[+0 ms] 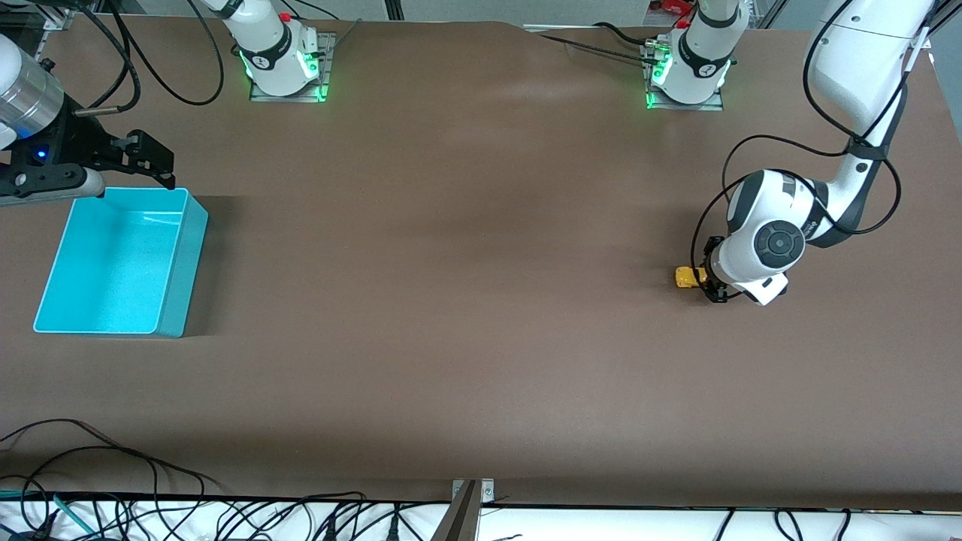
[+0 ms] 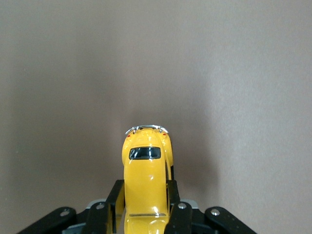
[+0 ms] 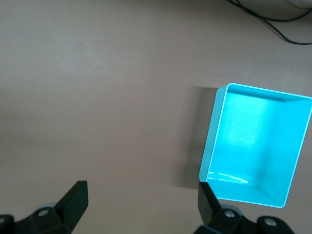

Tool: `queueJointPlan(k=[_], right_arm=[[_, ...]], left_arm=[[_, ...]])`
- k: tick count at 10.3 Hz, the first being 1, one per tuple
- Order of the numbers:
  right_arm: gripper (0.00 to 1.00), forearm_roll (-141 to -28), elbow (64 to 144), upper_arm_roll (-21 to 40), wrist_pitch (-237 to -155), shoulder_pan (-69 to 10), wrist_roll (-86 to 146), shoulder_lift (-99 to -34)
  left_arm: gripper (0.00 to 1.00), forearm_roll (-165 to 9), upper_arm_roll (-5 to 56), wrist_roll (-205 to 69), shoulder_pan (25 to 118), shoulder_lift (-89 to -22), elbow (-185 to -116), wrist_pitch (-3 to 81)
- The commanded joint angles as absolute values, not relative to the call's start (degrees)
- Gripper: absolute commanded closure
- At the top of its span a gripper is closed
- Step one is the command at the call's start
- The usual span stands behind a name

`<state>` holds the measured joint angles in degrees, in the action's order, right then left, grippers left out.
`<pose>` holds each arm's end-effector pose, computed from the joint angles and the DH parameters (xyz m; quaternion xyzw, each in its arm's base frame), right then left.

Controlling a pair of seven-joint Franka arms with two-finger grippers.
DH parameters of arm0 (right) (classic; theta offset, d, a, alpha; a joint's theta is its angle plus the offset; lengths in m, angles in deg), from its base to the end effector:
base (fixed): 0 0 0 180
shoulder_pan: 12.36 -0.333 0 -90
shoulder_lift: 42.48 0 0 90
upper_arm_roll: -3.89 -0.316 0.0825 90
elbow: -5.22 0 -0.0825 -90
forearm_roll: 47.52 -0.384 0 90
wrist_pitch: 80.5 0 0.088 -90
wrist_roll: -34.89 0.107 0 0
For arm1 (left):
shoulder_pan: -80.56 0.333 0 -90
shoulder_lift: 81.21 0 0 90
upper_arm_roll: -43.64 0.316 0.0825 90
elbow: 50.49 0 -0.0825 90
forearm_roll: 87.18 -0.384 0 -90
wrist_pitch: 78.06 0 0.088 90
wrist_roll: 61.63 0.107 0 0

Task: Wind up and store yellow beetle car
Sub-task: 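Close the left gripper on the yellow car's body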

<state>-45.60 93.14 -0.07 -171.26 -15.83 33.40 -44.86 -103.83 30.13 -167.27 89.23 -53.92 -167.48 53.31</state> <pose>0.5646 0.0692 0.6196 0.9968 0.0779 0.0049 0.0151 0.5721 -0.0423 0.1956 -0.7072 -0.6985 0.0214 0.1073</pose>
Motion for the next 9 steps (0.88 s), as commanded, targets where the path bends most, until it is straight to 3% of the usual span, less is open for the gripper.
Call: queueJointPlan(k=[1, 9], right_arm=[[0.0, -46.8, 92.4, -0.2, -170.5, -15.5, 33.0, -44.8], [0.0, -46.8, 92.4, -0.3, -170.5, -15.5, 33.0, -44.8]], left_arm=[[1.0, -107.3, 30.1, -166.1, 90.9, -50.9, -166.9, 54.9], [1.0, -107.2, 30.1, -161.0, 95.6, -51.2, -166.1, 54.2]])
